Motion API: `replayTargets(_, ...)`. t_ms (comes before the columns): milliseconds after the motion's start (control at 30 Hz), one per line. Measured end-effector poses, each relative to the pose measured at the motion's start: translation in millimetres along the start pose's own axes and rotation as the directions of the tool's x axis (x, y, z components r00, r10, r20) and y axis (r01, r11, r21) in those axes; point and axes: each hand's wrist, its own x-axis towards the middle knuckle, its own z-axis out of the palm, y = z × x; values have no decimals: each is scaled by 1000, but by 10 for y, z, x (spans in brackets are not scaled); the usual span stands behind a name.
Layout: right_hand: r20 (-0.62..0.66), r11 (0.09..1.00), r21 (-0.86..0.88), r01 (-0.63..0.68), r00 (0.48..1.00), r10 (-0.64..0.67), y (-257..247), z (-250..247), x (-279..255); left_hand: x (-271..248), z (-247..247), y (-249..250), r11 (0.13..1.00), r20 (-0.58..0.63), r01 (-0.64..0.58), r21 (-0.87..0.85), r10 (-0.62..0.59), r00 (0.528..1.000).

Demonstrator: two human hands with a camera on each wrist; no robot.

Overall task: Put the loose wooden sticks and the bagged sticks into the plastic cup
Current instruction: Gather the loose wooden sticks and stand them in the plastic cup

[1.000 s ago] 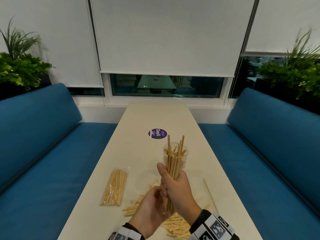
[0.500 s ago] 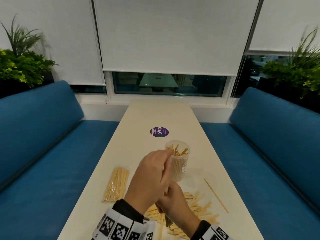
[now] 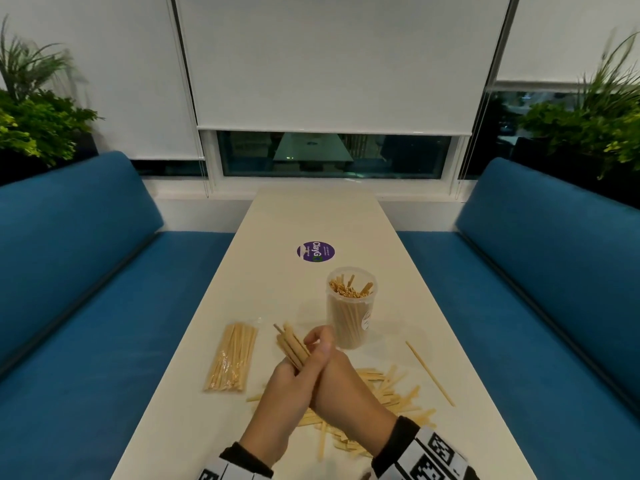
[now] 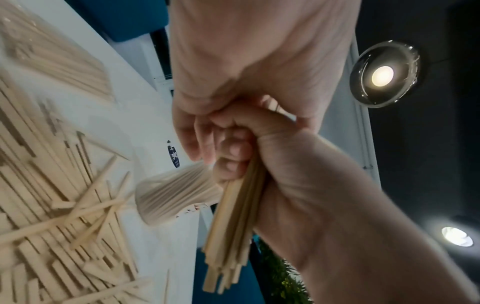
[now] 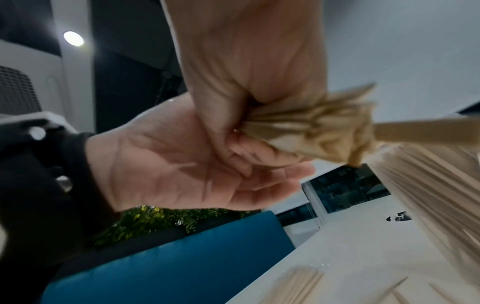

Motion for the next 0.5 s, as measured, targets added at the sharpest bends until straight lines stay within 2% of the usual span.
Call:
replayTargets(67,30,995,-96,-37,999,40,-2,37,-7,25,10,-34,1000,-76,24,-1,-24,997)
replayTargets(167,102,985,-140,-99,988,114,64,87,-13,121,-11,-154,1000,-136,22,-16,-24,990)
replayTargets(300,206,989,-75,-126,969,139,118,43,-47,189,-81,-293,966,-107,71,-248,-100,989)
replayTargets(333,228,990,-44,-137,963,144,121,10,-67,201,-101,-297,930,-96,91,-356,-134,986)
replayTargets(400,294,988,1,-154,944,147,145,-76,-122,235,-157,-316,796,-68,129,-591,-209,976)
replayTargets(433,334,985,1,-170,929,160,182,-121,-149,268,-201,-348,728,-64,134,-673,-238,969)
replayTargets(500,374,976,-1,-216,905,201,274,-229,-193,341,-309,-405,653,-83,119,-748,-270,959)
